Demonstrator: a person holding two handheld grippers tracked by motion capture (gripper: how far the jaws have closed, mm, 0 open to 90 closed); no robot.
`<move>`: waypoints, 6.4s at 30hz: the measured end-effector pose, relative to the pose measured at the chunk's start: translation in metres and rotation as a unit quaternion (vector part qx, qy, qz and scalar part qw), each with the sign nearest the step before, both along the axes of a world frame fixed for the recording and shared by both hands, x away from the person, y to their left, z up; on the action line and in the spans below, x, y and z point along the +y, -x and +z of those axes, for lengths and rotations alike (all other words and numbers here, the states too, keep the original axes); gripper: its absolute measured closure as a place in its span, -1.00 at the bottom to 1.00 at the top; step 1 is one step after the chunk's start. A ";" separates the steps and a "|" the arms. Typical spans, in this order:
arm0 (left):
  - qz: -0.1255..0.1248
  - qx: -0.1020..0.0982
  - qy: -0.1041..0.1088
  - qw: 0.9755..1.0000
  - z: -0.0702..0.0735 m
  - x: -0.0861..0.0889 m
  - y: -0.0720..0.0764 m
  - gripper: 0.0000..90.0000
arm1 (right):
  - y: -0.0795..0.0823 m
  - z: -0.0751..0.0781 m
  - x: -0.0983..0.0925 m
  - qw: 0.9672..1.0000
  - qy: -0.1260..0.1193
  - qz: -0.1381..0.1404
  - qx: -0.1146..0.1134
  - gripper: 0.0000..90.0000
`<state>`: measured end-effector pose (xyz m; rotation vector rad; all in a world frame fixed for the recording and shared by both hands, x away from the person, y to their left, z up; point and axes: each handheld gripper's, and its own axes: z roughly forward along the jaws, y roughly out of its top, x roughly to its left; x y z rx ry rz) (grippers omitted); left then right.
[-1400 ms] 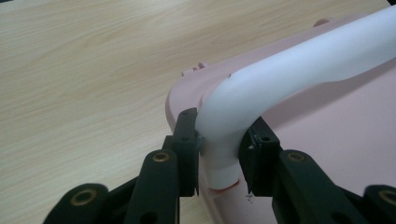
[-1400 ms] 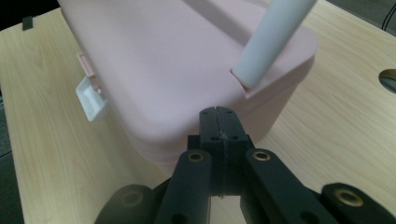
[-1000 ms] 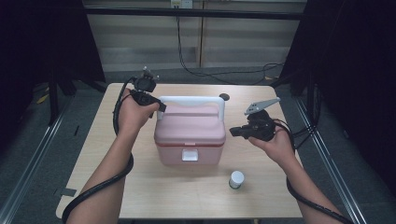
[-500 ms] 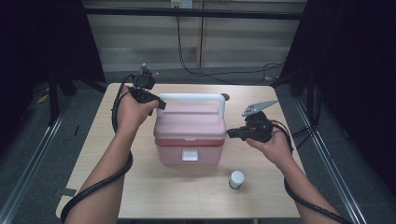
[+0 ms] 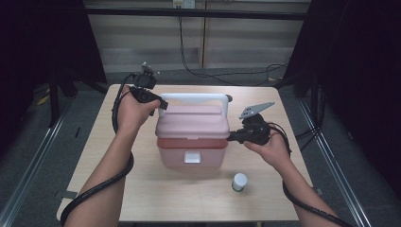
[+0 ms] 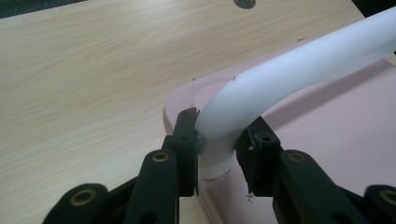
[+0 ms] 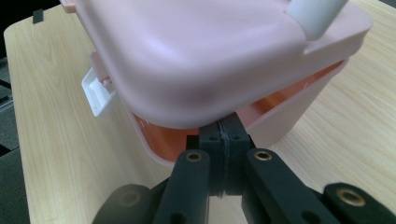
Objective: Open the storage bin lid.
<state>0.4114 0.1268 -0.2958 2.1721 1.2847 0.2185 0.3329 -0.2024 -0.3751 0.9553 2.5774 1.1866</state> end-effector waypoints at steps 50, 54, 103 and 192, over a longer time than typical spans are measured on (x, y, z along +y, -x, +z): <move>0.033 -0.033 0.002 0.999 -0.001 0.058 0.012 -0.25 | -0.006 0.009 0.014 1.000 -0.009 0.002 -0.009 0.96; 0.036 -0.023 -0.006 0.999 -0.009 0.064 0.012 -0.24 | -0.007 0.012 0.015 1.000 -0.009 0.001 -0.012 0.95; -0.017 -0.003 0.011 1.000 -0.052 0.037 0.023 -0.19 | -0.014 0.027 0.015 0.999 -0.035 -0.026 -0.018 0.84; 0.053 -0.045 -0.009 0.998 -0.003 0.005 -0.016 0.79 | 0.005 -0.016 0.018 0.999 0.007 0.045 0.022 1.00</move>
